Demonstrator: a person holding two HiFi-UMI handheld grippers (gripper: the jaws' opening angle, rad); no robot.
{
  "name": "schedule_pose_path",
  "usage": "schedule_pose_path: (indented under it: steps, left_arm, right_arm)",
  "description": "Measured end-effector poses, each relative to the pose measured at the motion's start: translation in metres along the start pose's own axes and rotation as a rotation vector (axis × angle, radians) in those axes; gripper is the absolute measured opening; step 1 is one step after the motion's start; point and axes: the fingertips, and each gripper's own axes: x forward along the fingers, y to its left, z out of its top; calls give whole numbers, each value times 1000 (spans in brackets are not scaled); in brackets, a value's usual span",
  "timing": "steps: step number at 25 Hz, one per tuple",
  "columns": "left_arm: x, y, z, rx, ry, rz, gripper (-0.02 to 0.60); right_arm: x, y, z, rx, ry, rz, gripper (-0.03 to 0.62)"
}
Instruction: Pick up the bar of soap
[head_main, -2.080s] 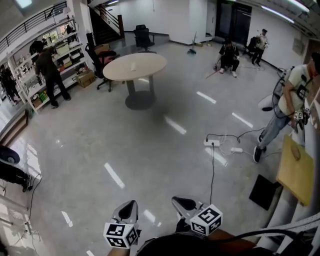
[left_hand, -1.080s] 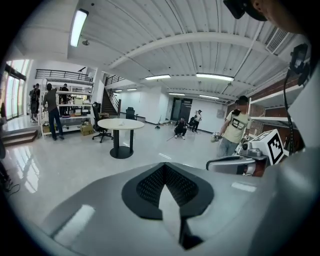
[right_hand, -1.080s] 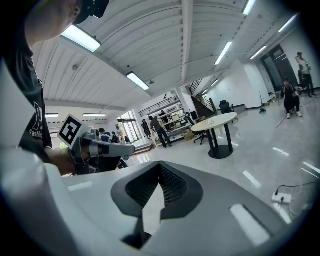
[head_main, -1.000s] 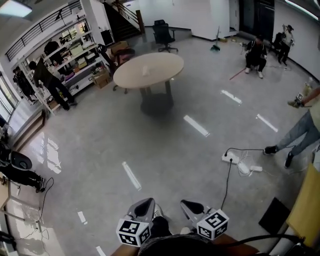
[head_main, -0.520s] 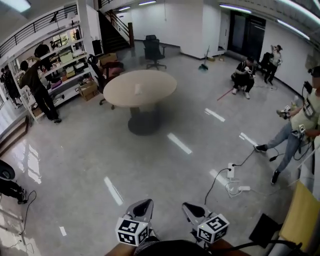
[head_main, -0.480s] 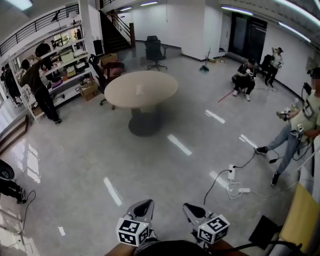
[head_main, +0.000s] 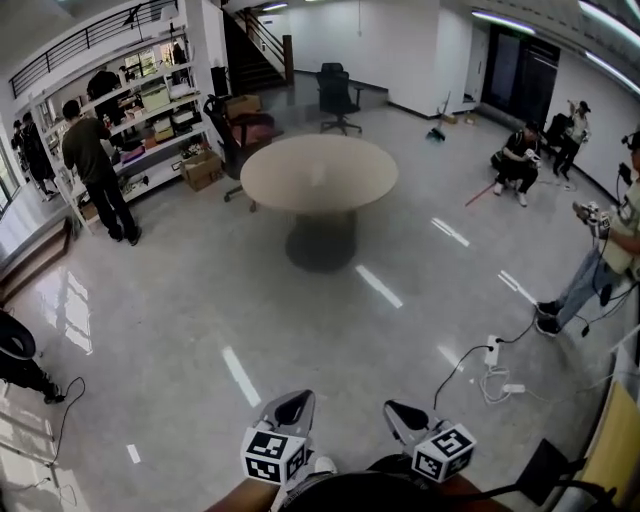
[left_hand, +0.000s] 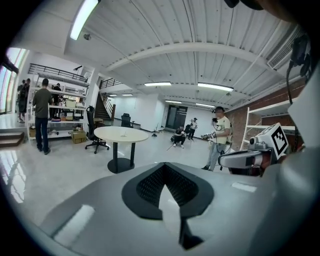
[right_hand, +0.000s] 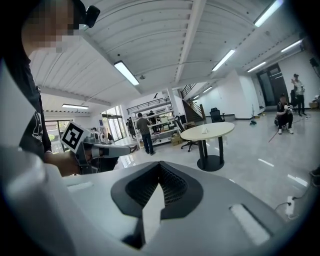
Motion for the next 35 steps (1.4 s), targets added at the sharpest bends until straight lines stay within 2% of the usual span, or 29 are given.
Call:
schedule_pose_path:
  steps: [4, 9, 16, 20, 28, 35]
  left_arm:
    - [1, 27, 2, -35, -18, 26, 8]
    - [11, 44, -5, -68, 24, 36, 8]
    - [42, 87, 0, -67, 32, 85, 8]
    - [76, 85, 24, -63, 28, 109, 8]
    - [169, 94, 93, -25, -7, 118, 8]
    - [240, 98, 119, -19, -2, 147, 8]
  right_arm:
    - [33, -4, 5, -2, 14, 6, 6]
    - [62, 0, 13, 15, 28, 54, 6]
    - [131, -17, 25, -7, 40, 130, 6]
    - [142, -49, 58, -40, 7, 168, 6]
    - [178, -136, 116, -45, -26, 180, 6]
    - [198, -206, 137, -37, -35, 186, 6]
